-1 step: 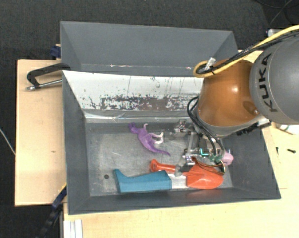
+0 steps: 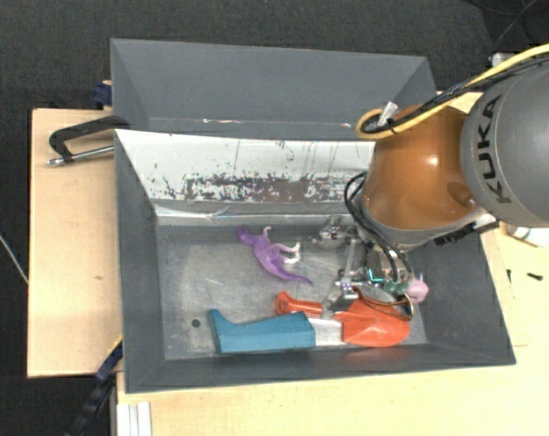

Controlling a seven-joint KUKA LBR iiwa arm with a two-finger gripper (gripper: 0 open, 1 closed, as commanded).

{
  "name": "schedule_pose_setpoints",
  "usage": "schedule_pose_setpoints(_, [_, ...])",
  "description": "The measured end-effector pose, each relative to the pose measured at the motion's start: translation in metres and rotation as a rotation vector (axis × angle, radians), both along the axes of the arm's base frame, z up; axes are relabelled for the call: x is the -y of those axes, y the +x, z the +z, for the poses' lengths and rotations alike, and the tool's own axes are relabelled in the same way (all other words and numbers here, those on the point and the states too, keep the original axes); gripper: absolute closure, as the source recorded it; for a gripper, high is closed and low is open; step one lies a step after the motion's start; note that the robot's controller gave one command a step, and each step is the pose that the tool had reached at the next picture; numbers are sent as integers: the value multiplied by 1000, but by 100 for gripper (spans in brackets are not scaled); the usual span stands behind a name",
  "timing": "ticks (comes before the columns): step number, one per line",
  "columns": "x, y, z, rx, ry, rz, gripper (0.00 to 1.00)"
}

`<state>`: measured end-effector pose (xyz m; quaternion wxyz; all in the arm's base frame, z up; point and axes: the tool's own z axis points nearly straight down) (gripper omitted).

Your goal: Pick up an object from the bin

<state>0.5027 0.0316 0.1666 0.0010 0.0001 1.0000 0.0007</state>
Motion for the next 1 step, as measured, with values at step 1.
schedule_pose_setpoints(1, [-15,0,-20,5,-2,148,0])
